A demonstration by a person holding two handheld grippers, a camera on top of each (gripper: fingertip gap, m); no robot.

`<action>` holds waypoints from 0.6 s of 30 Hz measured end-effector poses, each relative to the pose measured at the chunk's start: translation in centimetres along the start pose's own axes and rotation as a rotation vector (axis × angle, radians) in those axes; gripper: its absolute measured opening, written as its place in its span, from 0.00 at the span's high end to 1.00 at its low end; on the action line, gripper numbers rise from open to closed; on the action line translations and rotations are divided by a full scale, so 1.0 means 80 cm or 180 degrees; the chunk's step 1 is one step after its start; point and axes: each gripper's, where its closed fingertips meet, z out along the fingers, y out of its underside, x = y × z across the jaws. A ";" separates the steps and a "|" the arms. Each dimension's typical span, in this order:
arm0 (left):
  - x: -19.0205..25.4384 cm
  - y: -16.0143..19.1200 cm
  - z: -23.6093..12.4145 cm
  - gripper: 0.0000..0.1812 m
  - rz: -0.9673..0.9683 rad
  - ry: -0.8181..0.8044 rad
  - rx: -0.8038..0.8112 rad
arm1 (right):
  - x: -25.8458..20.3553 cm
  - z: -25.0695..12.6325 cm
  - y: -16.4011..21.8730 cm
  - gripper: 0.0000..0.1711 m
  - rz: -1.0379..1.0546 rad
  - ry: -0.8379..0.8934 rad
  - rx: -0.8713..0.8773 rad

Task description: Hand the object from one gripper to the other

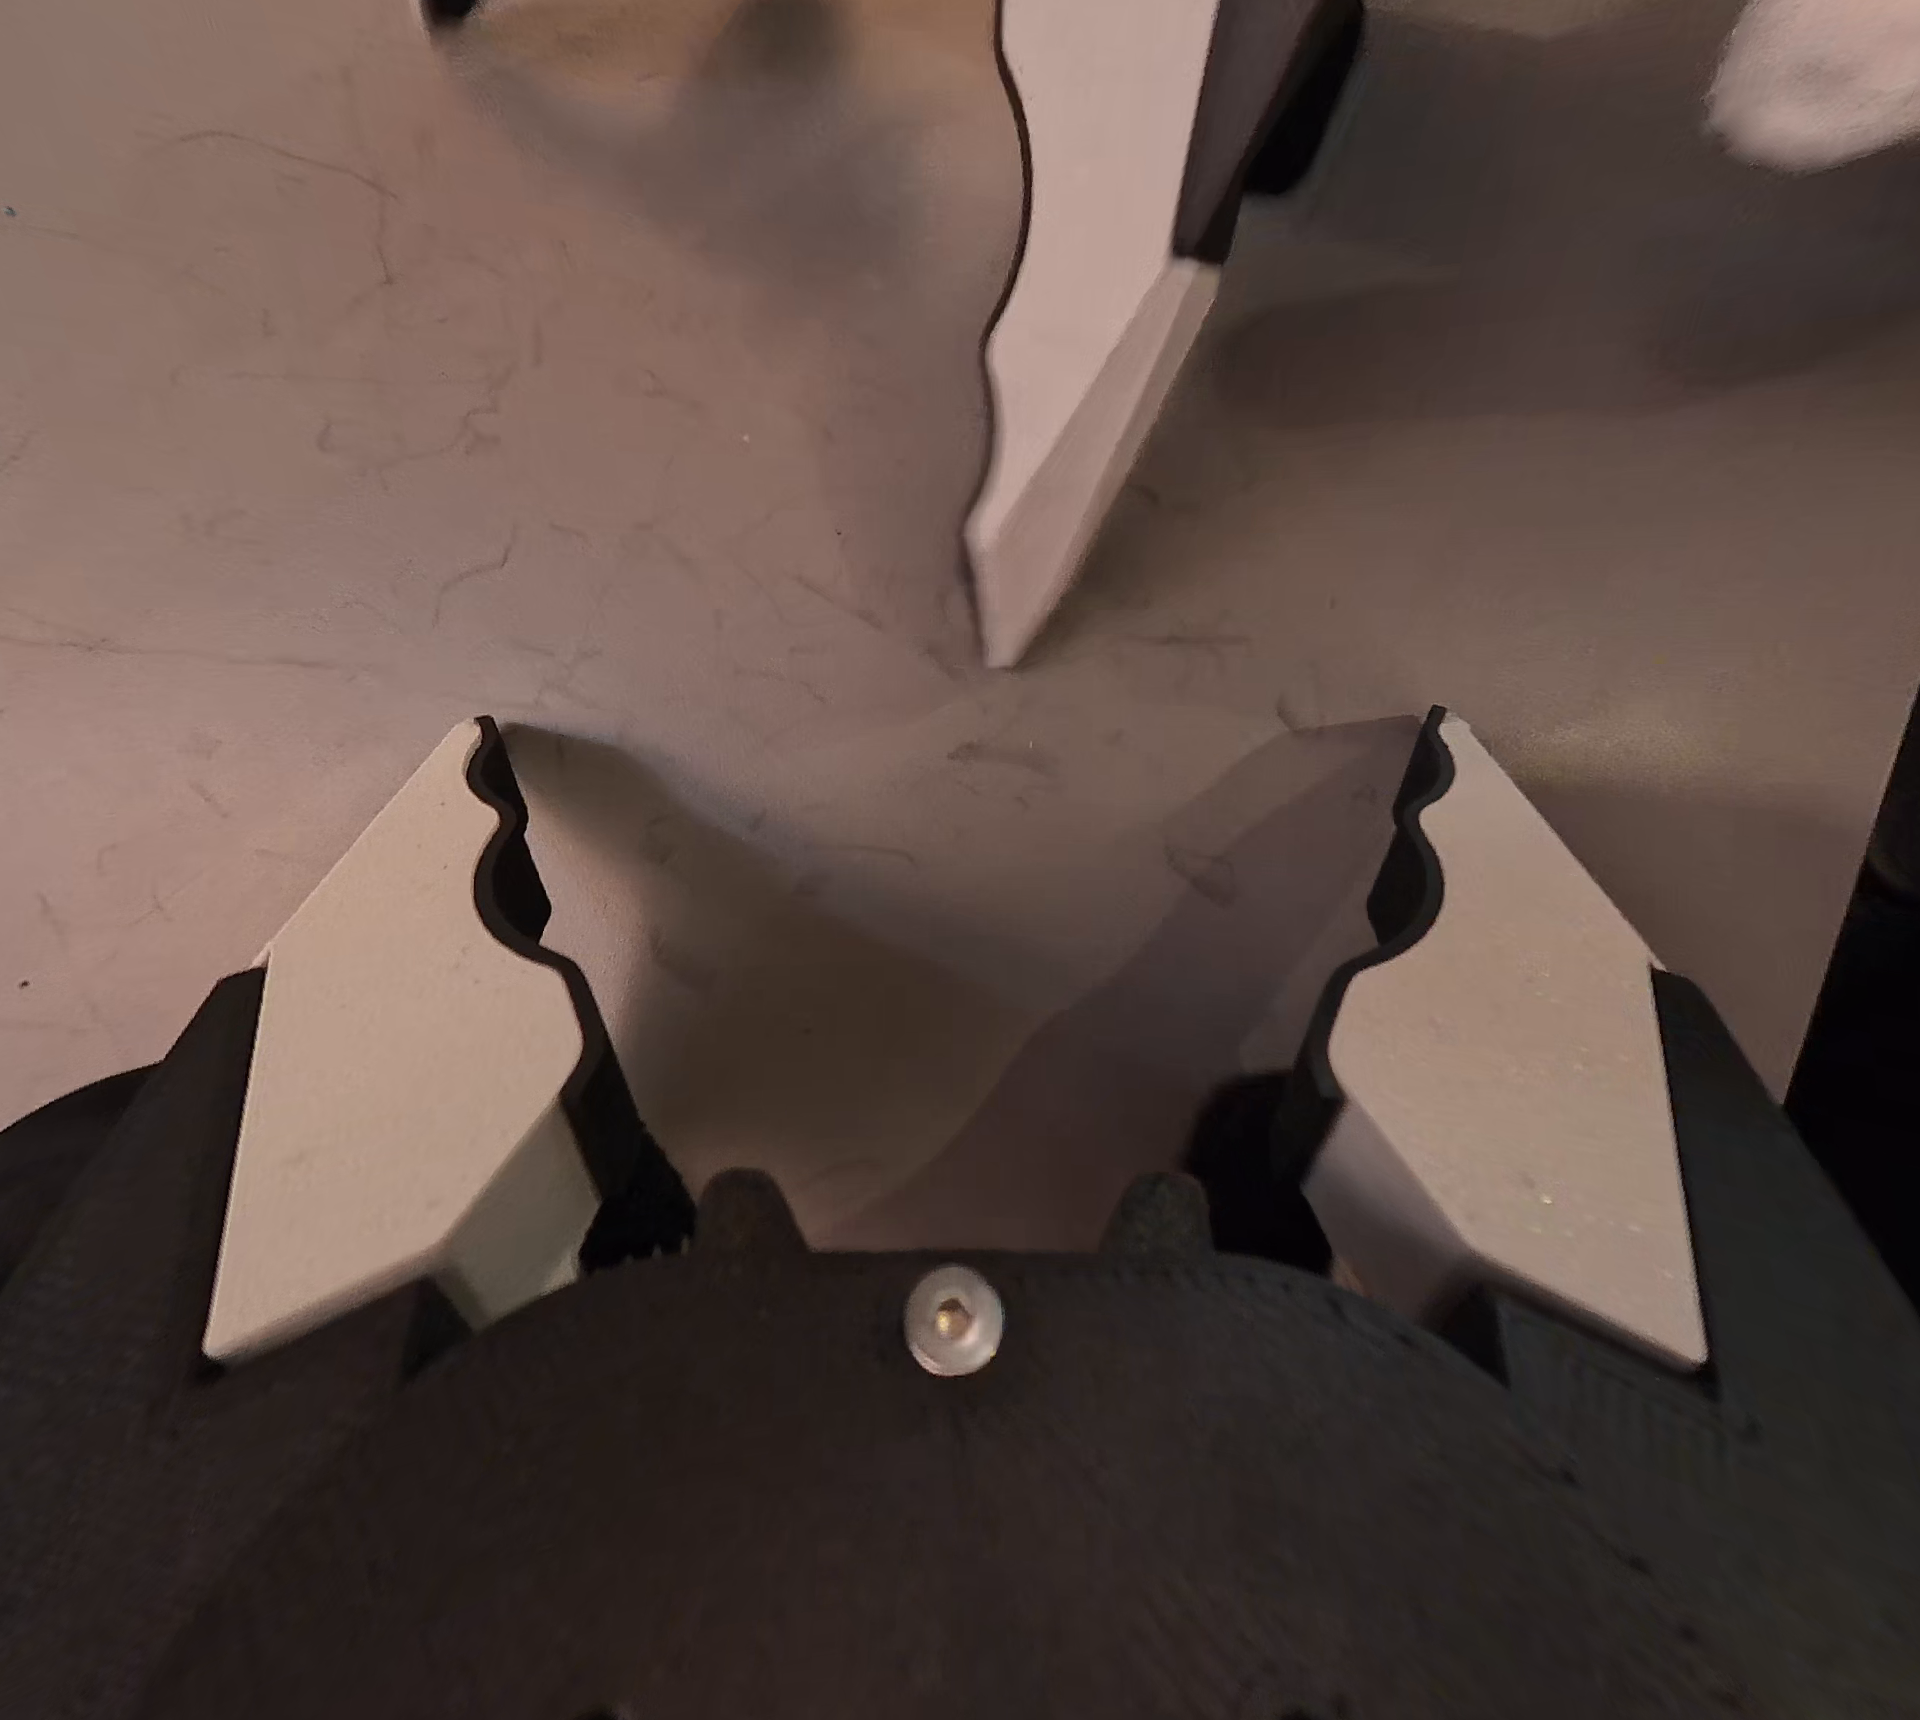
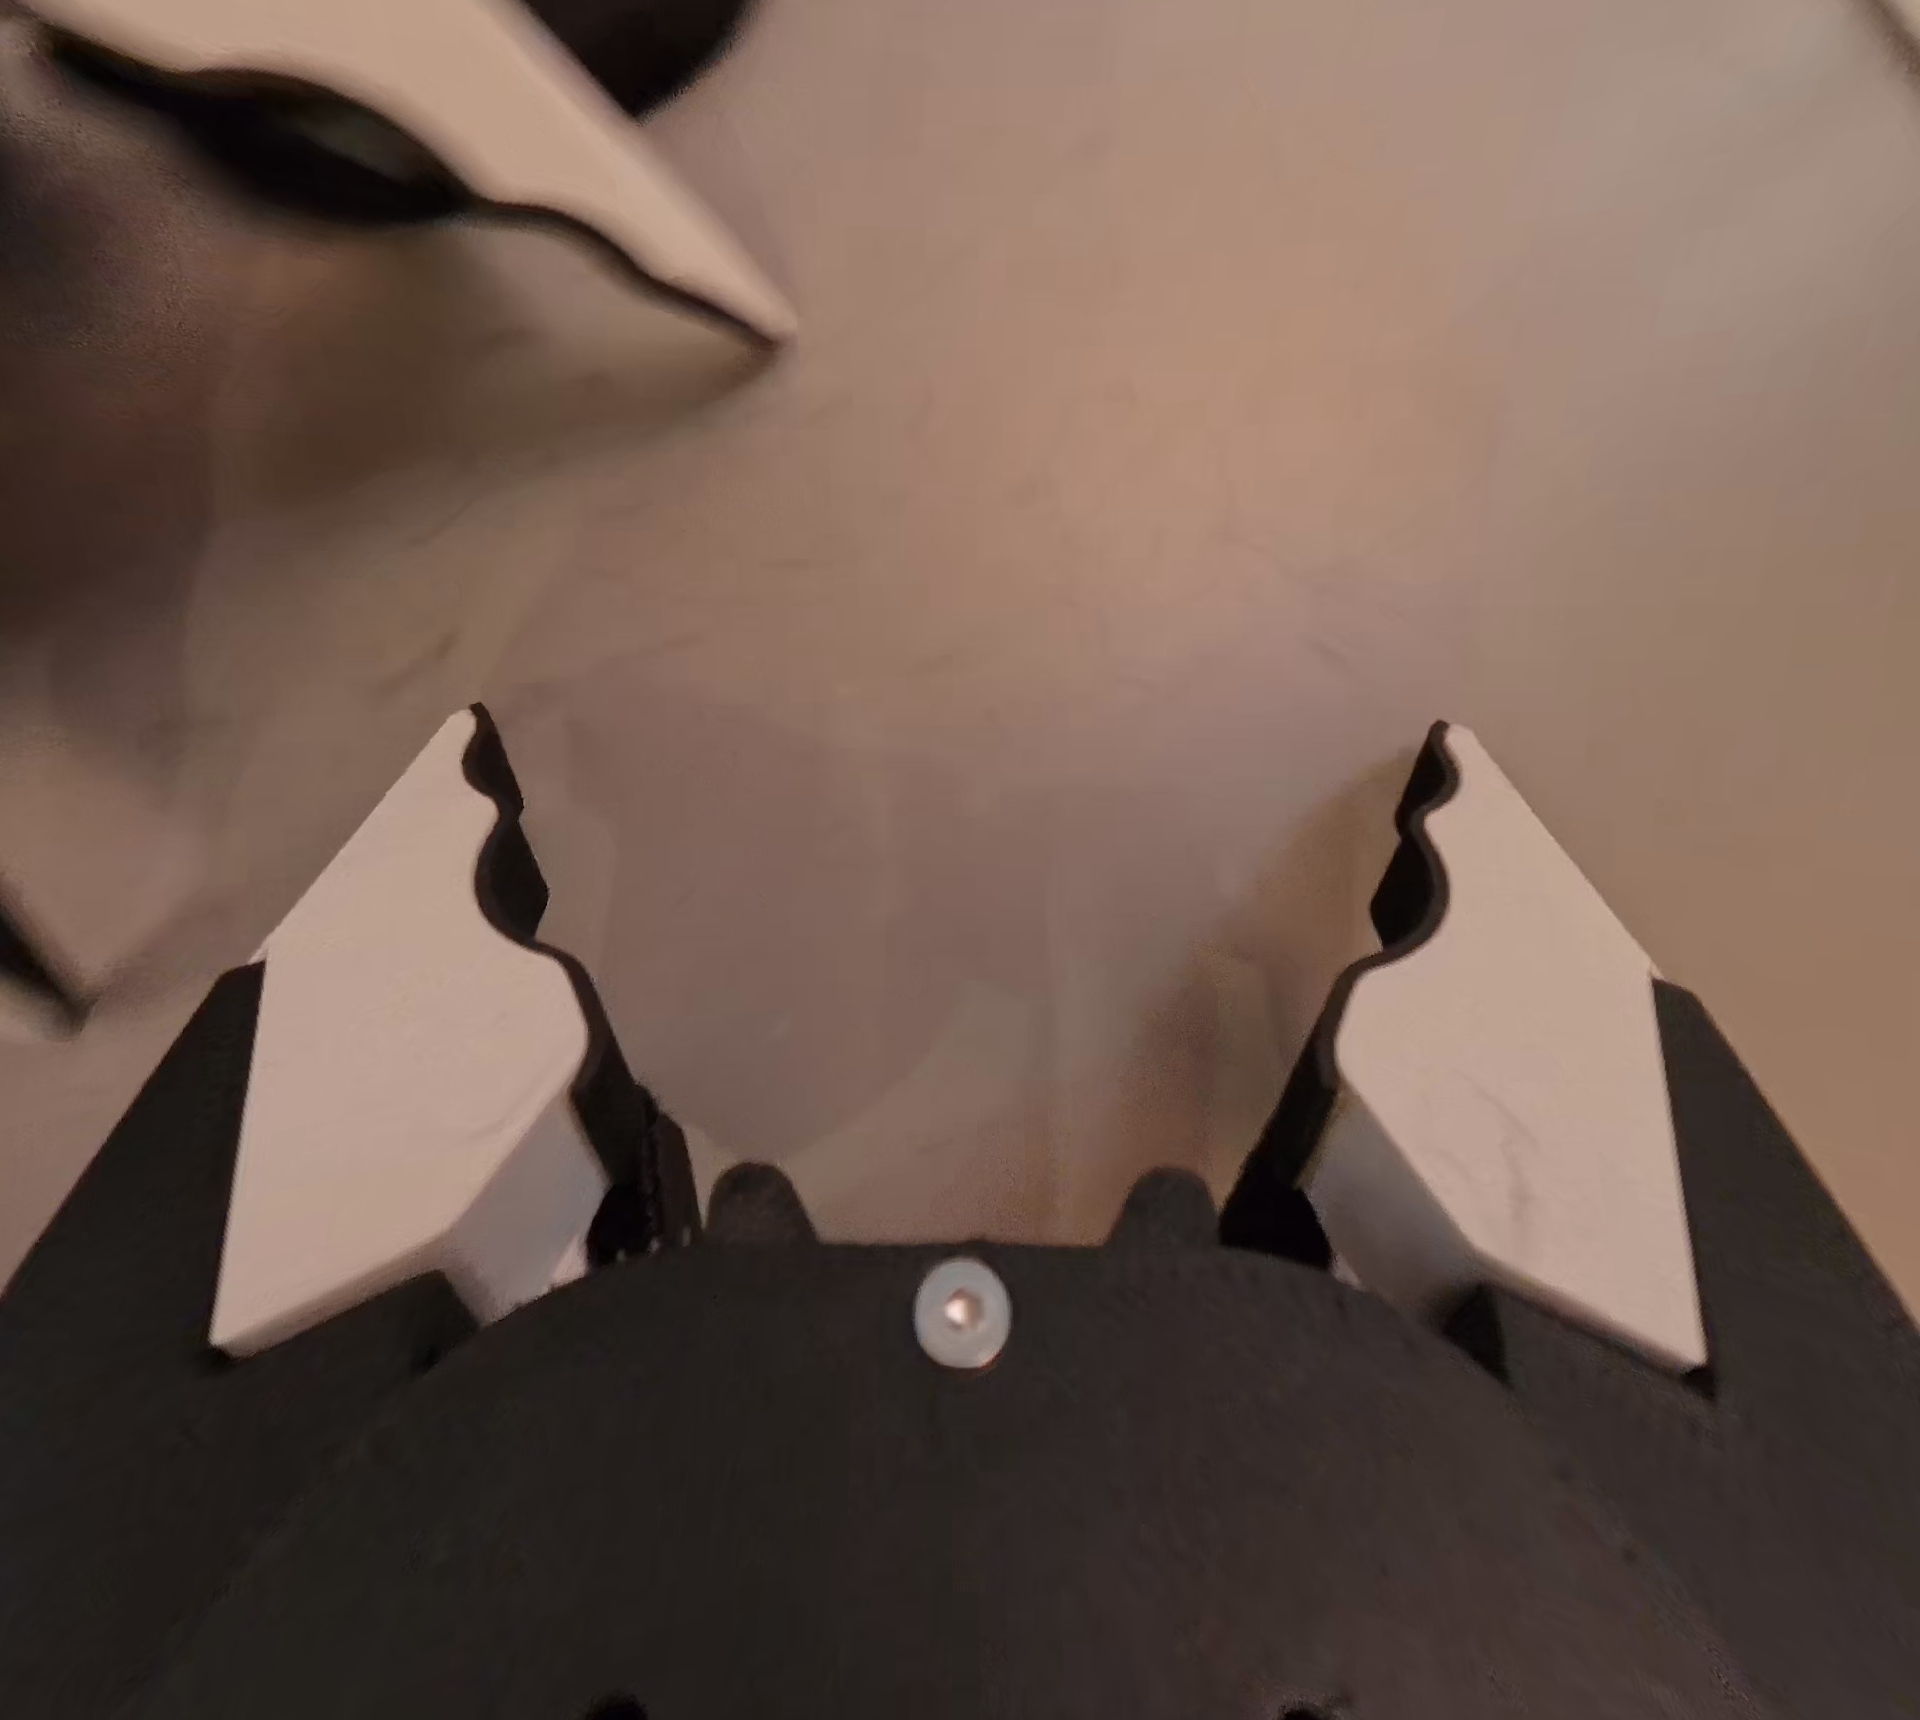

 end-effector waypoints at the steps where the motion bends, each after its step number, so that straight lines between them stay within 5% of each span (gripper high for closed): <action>1: 0.000 0.000 0.000 0.13 -0.0010 -0.0007 0.0000 | 0.002 0.003 -0.002 0.07 -0.0079 -0.0122 -0.0020; 15: -0.005 -0.009 0.008 0.13 -0.0155 -0.0128 -0.0023 | 0.008 0.011 -0.023 0.07 0.0180 -0.0200 0.0119; 18: -0.013 -0.016 0.013 0.16 -0.0382 -0.0303 -0.0045 | 0.018 0.009 -0.041 0.20 0.0556 -0.0251 0.0331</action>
